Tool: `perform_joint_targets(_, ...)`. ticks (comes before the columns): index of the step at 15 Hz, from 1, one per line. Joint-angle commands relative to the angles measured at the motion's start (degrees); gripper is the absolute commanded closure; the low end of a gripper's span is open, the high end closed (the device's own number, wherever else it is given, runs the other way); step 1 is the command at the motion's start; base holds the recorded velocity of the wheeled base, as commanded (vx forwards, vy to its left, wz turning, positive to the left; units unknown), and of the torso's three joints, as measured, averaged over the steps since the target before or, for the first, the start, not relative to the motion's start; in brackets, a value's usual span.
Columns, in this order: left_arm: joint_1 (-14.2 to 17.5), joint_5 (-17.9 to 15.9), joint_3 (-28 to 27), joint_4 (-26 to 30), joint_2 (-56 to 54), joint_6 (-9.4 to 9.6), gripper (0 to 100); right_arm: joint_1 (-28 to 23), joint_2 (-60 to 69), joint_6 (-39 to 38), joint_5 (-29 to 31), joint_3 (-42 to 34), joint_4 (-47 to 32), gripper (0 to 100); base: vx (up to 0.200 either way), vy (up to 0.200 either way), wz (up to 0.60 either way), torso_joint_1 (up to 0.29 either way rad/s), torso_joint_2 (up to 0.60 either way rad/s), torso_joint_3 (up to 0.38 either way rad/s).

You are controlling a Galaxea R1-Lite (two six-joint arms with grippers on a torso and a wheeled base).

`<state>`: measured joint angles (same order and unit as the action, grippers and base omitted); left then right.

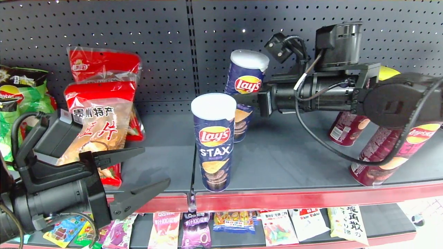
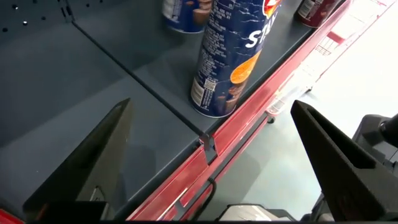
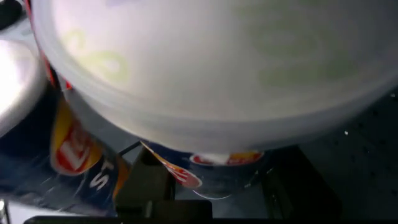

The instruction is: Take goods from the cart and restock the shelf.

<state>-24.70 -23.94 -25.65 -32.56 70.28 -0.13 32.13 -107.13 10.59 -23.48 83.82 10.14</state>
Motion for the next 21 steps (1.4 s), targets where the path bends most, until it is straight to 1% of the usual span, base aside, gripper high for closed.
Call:
perform_joint_targets(1, 0.1, 0.0, -0.1, 0.0, 0.0, -0.04, 0, 0.0, -4.2, 0.6, -0.3, 3.3, 0.0, 100, 0.000, 0.000, 0.00, 0.000, 0.00, 0.000)
perform_joint_targets(3, 0.8, 0.0, -0.2, 0.0, 0.1, -0.04, 0, 0.3, -6.1, 0.6, -0.3, 4.8, -0.1, 100, 0.000, 0.000, 0.00, 0.000, 0.00, 0.000)
perform_joint_targets(13, 0.8, -0.1, -0.1, 0.0, 0.9, -0.13, 0, 0.6, -7.1, 0.6, 0.4, 4.6, -0.4, 100, 0.000, 0.000, 0.00, 0.000, 0.00, 0.000)
perform_joint_targets(14, 0.8, -0.1, -0.1, 0.0, 0.9, -0.13, 0, 0.6, -7.1, 0.7, 0.4, 4.5, -0.4, 0, 0.000, 0.000, 0.00, 0.000, 0.00, 0.000)
perform_joint_targets(21, 0.8, -0.1, 0.1, 0.0, 0.9, -0.13, 0, 0.6, -5.5, 0.4, 1.1, 3.5, -0.3, 0, 0.000, 0.000, 0.00, 0.000, 0.00, 0.000)
